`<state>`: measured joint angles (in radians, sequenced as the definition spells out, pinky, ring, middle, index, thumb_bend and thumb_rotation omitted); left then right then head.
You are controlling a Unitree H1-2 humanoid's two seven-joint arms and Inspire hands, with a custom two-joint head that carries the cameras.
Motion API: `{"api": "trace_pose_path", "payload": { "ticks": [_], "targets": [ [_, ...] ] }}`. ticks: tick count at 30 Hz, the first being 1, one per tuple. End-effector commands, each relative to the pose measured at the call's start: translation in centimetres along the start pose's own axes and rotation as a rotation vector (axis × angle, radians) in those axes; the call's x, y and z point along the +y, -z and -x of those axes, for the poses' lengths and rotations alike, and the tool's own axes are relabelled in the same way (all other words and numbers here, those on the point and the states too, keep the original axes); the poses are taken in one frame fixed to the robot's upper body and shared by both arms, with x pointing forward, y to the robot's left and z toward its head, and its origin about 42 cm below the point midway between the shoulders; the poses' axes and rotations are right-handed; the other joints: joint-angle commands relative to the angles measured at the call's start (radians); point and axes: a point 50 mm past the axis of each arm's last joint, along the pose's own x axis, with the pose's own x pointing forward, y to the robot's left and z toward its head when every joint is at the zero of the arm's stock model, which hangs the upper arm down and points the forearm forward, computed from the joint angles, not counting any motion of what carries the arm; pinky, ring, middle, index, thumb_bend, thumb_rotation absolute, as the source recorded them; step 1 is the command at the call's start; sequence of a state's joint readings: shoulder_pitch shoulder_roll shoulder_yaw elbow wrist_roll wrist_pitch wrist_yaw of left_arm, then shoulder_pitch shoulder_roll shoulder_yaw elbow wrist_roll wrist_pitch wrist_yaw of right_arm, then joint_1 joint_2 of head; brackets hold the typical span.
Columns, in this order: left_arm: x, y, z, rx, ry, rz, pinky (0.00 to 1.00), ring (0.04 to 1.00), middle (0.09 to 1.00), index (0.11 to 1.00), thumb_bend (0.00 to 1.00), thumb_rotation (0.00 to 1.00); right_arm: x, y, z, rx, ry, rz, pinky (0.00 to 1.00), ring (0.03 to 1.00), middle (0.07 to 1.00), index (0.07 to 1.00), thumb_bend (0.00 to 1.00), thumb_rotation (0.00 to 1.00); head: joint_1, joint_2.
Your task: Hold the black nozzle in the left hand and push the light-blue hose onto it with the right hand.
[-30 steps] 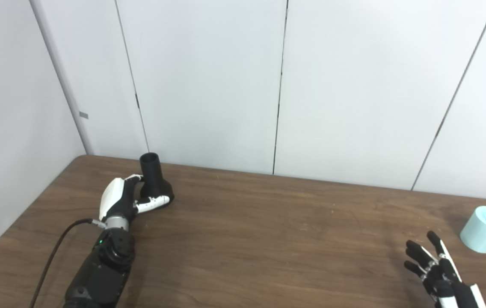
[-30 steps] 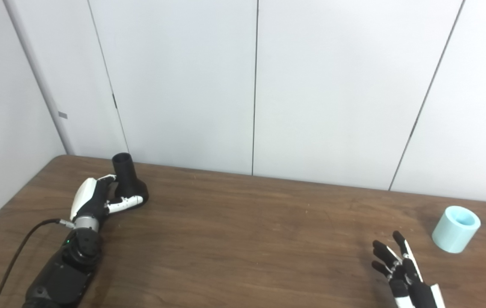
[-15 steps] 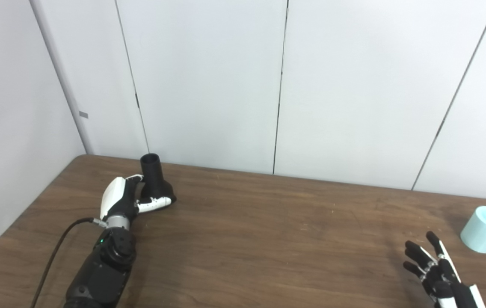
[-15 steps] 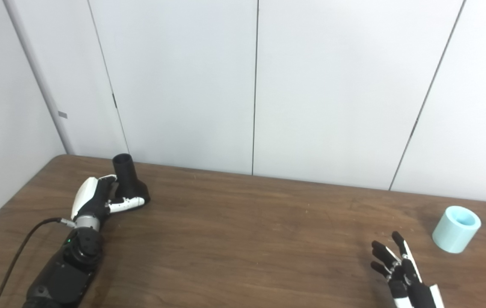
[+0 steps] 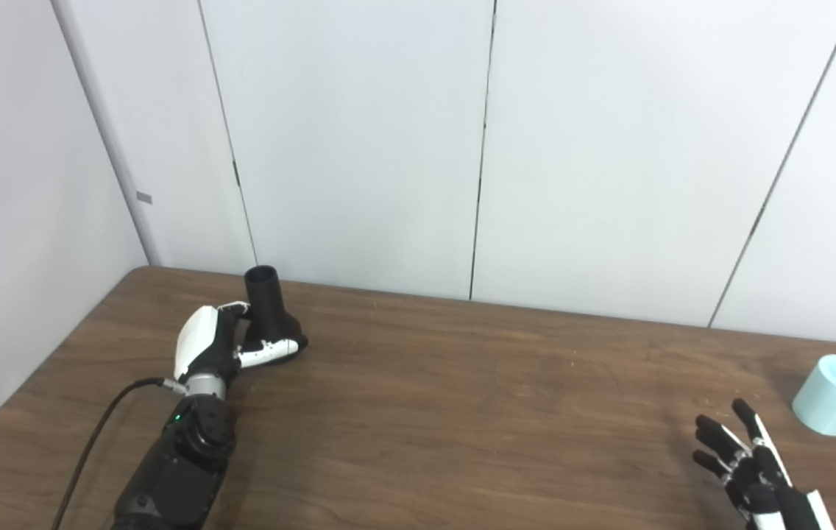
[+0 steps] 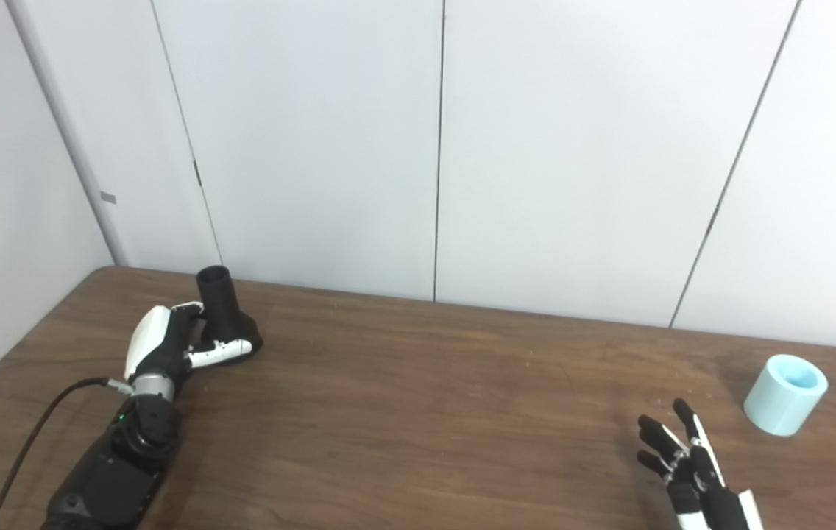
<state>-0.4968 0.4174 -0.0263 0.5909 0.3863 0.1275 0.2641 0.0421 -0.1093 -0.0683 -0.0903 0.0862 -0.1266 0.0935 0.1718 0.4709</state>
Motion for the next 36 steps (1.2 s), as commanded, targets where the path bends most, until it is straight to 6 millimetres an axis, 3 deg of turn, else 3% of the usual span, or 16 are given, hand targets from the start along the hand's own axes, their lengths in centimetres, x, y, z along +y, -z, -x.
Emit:
{"api": "trace_pose_path", "payload": {
  "ticks": [1, 15, 28, 36],
  "targets": [
    [1.1, -1.1, -0.8, -0.049, -0.013, -0.01, 1.0, 0.876, 0.754, 0.463, 0.65, 0.42, 1.1, 2.5, 2.3, 0.104, 0.007, -0.049, 0.83, 0.881, 0.854, 0.985, 0.74, 0.87, 0.0, 0.001],
    [-1.4, -1.1, 1.0, -0.123, 0.03, -0.043, 0.96, 0.874, 0.749, 0.469, 0.66, 0.44, 1.2, 2.2, 2.3, 0.106, 0.006, -0.054, 0.83, 0.876, 0.85, 0.986, 0.74, 0.87, -0.007, 0.014],
    [-5.9, -0.3, 4.4, -0.186, 0.132, -0.031, 0.93, 0.859, 0.751, 0.47, 0.68, 0.46, 1.6, 1.6, 2.3, 0.11, 0.003, -0.061, 0.83, 0.877, 0.846, 0.987, 0.72, 0.87, -0.019, 0.024],
    [-8.5, -1.1, 6.0, -0.204, 0.178, 0.004, 0.94, 0.863, 0.753, 0.463, 0.69, 0.51, 1.9, 1.3, 2.3, 0.108, -0.004, -0.062, 0.84, 0.883, 0.849, 0.988, 0.72, 0.87, -0.03, 0.033]
  ]
}}
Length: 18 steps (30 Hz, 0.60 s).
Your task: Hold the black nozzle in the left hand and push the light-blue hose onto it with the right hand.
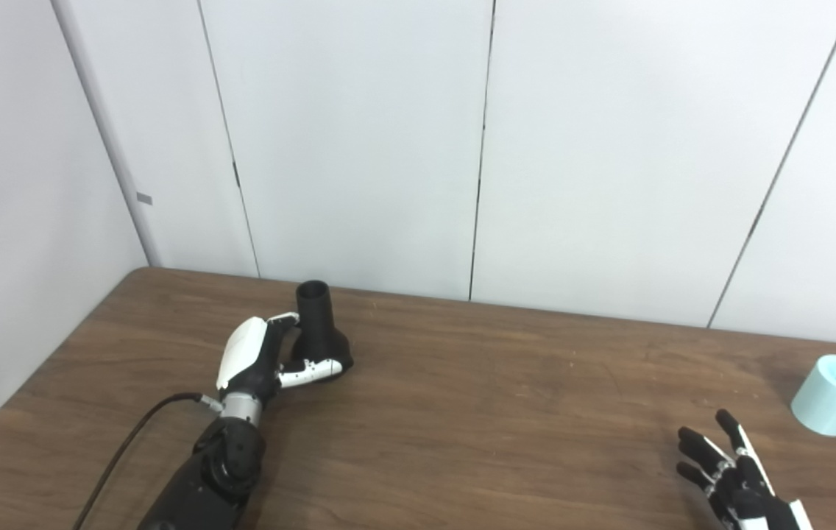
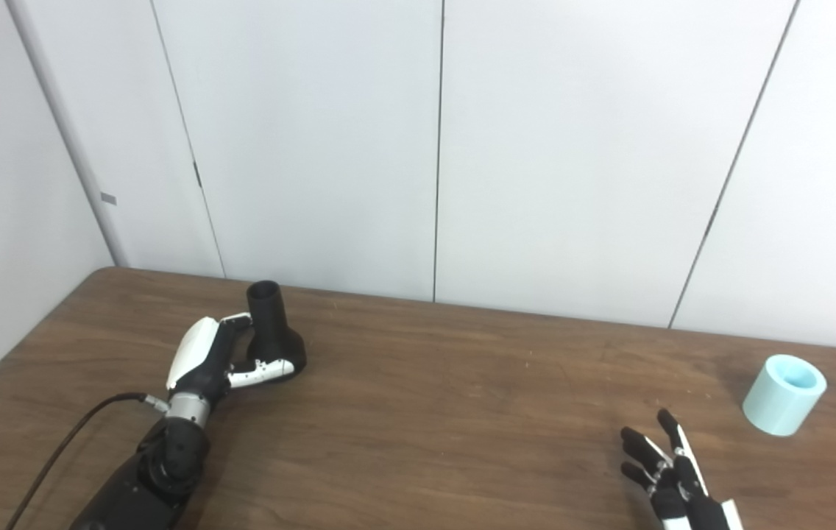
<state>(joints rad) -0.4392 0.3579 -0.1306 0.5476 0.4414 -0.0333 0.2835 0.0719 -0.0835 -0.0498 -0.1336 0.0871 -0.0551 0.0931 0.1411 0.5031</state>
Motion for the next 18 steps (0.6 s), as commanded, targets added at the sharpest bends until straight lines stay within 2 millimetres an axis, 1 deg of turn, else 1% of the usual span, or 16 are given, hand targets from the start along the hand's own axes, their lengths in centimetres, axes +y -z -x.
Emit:
{"api": "trace_pose_path", "payload": {
  "ticks": [1, 5, 9, 13, 15, 18],
  "targets": [
    [-4.3, -0.1, 2.7, 0.002, 0.087, 0.027, 0.94, 0.863, 0.754, 0.463, 0.69, 0.51, 0.7, 1.3, 1.3, 0.05, 0.005, -0.03, 0.84, 0.884, 0.849, 0.988, 0.72, 0.87, -0.008, 0.003],
    [-6.9, -1.4, 4.1, -0.024, 0.149, 0.072, 0.94, 0.866, 0.753, 0.467, 0.67, 0.47, 0.9, 1.2, 1.2, 0.049, 0.006, -0.029, 0.84, 0.882, 0.847, 0.988, 0.73, 0.87, -0.025, 0.01],
    [-8.8, -2.2, 5.6, -0.025, 0.2, 0.108, 0.94, 0.868, 0.751, 0.469, 0.66, 0.46, 1.4, 1.0, 1.2, 0.047, 0.006, -0.028, 0.84, 0.882, 0.847, 0.988, 0.73, 0.87, -0.033, 0.015],
    [-11.2, -2.9, 8.0, -0.044, 0.268, 0.121, 0.95, 0.872, 0.752, 0.467, 0.69, 0.5, 1.7, 0.7, 1.1, 0.044, 0.006, -0.03, 0.85, 0.888, 0.855, 0.99, 0.74, 0.88, -0.047, 0.024],
    [-12.1, -3.1, 9.0, -0.051, 0.306, 0.119, 0.96, 0.874, 0.753, 0.467, 0.68, 0.5, 1.9, 0.6, 1.1, 0.044, 0.006, -0.03, 0.85, 0.888, 0.857, 0.991, 0.74, 0.88, -0.052, 0.028],
    [-13.2, -3.1, 10.0, -0.055, 0.359, 0.12, 0.97, 0.878, 0.757, 0.469, 0.7, 0.52, 2.2, 0.3, 1.1, 0.042, 0.005, -0.026, 0.85, 0.889, 0.86, 0.992, 0.74, 0.88, -0.06, 0.036]
  ]
}}
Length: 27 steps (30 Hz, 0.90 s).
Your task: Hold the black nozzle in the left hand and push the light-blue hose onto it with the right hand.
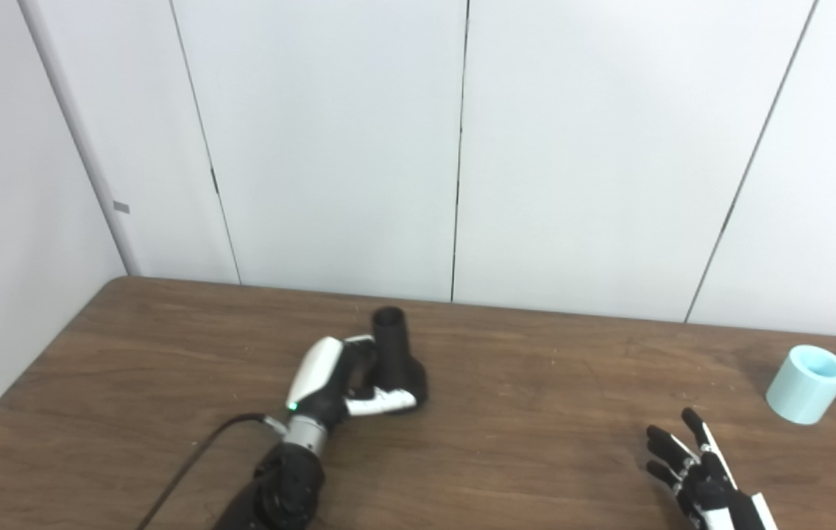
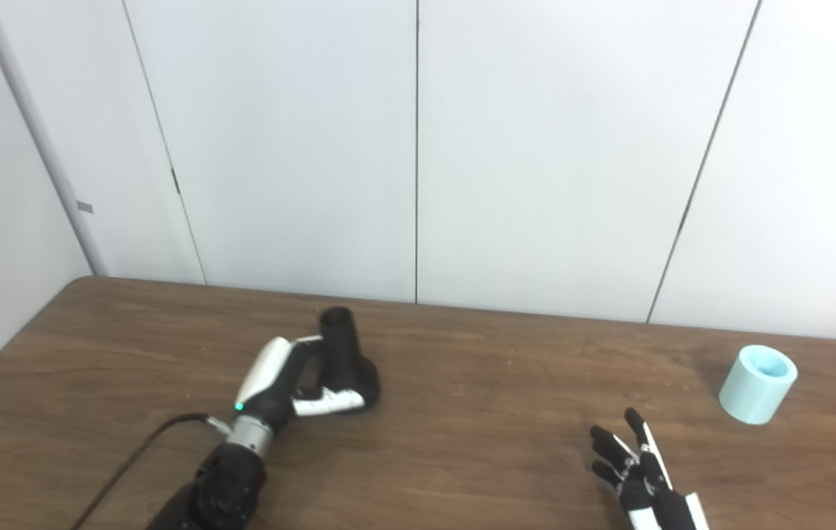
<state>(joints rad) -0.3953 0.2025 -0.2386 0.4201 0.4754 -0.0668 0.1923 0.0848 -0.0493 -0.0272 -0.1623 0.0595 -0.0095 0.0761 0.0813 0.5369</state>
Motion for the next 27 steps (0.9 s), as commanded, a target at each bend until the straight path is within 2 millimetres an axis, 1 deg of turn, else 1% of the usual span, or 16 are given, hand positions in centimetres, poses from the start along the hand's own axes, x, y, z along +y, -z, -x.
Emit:
{"api": "trace_pose_path", "payload": {
  "ticks": [1, 6, 11, 15, 16, 17, 18, 21, 27],
  "targets": [
    [-6.8, 3.6, 6.6, 0.142, 0.17, 0.039, 0.97, 0.879, 0.757, 0.471, 0.7, 0.52, 0.8, 0.3, 0.8, 0.011, 0.004, -0.012, 0.85, 0.89, 0.86, 0.992, 0.74, 0.88, -0.007, 0.008],
    [-7.7, 3.0, 7.7, 0.143, 0.212, 0.039, 0.98, 0.88, 0.758, 0.488, 0.71, 0.53, 1.3, -0.1, 0.5, 0.013, 0.007, -0.007, 0.85, 0.882, 0.852, 0.993, 0.72, 0.88, -0.039, 0.029],
    [-8.1, 2.9, 9.1, 0.119, 0.262, 0.037, 0.99, 0.88, 0.76, 0.469, 0.71, 0.53, 2.2, -0.8, 0.3, 0.016, 0.01, -0.003, 0.83, 0.865, 0.842, 0.988, 0.7, 0.89, -0.085, 0.052],
    [-8.1, 2.7, 9.8, 0.105, 0.29, 0.032, 0.99, 0.88, 0.76, 0.474, 0.69, 0.51, 2.7, -1.1, 0.3, 0.021, 0.014, 0.001, 0.82, 0.866, 0.836, 0.99, 0.71, 0.9, -0.091, 0.055],
    [-8.3, 2.6, 10.1, 0.092, 0.311, 0.028, 0.99, 0.88, 0.76, 0.474, 0.69, 0.51, 2.8, -1.2, 0.3, 0.023, 0.016, 0.001, 0.82, 0.865, 0.836, 0.99, 0.71, 0.9, -0.108, 0.068],
    [-8.4, 2.5, 10.4, 0.079, 0.331, 0.023, 0.98, 0.88, 0.761, 0.459, 0.67, 0.48, 3.0, -1.3, 0.2, 0.026, 0.017, 0.0, 0.82, 0.872, 0.836, 0.991, 0.71, 0.9, -0.112, 0.071],
    [-8.5, 2.4, 10.7, 0.066, 0.349, 0.018, 0.98, 0.879, 0.761, 0.459, 0.67, 0.47, 3.1, -1.4, 0.2, 0.029, 0.019, -0.001, 0.82, 0.874, 0.834, 0.991, 0.71, 0.9, -0.114, 0.072],
    [-8.6, 2.2, 11.0, 0.041, 0.383, 0.005, 0.97, 0.878, 0.76, 0.48, 0.68, 0.47, 3.3, -1.6, 0.1, 0.033, 0.024, -0.003, 0.83, 0.871, 0.822, 0.989, 0.72, 0.9, -0.122, 0.08],
    [-8.8, 2.2, 11.5, 0.023, 0.417, -0.013, 0.97, 0.877, 0.76, 0.476, 0.69, 0.48, 3.6, -1.9, 0.1, 0.035, 0.031, -0.001, 0.82, 0.867, 0.817, 0.986, 0.73, 0.9, -0.131, 0.091]
  ]
}}
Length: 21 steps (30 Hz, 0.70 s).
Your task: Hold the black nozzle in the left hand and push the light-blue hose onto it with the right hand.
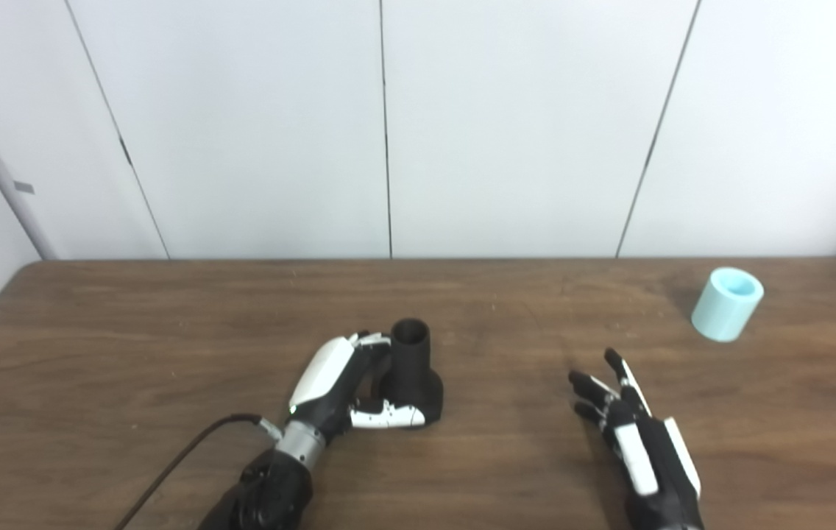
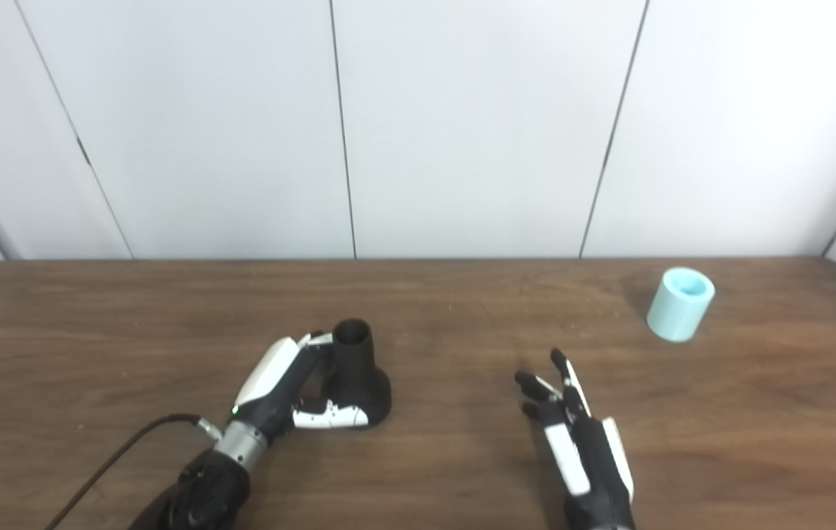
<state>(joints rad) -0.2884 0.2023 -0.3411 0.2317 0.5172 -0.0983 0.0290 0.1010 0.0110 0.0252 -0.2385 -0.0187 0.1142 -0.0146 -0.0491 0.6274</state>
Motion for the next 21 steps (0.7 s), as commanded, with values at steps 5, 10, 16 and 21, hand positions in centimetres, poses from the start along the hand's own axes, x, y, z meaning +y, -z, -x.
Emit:
{"api": "trace_pose_path", "payload": {
  "ticks": [5, 10, 16, 21],
  "targets": [
    [-7.9, 4.1, 7.2, 0.165, 0.22, 0.024, 0.97, 0.88, 0.766, 0.469, 0.7, 0.47, 1.0, -1.2, -0.1, -0.028, -0.018, -0.01, 0.82, 0.866, 0.818, 0.981, 0.73, 0.9, 0.0, 0.001],
    [-8.4, 3.7, 7.2, 0.169, 0.216, 0.039, 0.97, 0.881, 0.768, 0.469, 0.7, 0.47, 0.9, -1.2, -0.1, -0.027, -0.017, -0.014, 0.81, 0.865, 0.818, 0.98, 0.74, 0.89, 0.0, 0.001],
    [-9.2, 3.8, 7.6, 0.167, 0.218, 0.045, 0.97, 0.882, 0.765, 0.469, 0.7, 0.47, 1.0, -1.2, -0.1, -0.028, -0.02, -0.018, 0.81, 0.87, 0.819, 0.98, 0.74, 0.89, -0.001, 0.001],
    [-9.2, 4.4, 7.7, 0.148, 0.225, 0.016, 0.97, 0.881, 0.758, 0.464, 0.7, 0.44, 1.0, -1.3, -0.1, -0.028, -0.018, -0.022, 0.81, 0.87, 0.822, 0.981, 0.74, 0.89, -0.001, 0.001]
  ]
}}
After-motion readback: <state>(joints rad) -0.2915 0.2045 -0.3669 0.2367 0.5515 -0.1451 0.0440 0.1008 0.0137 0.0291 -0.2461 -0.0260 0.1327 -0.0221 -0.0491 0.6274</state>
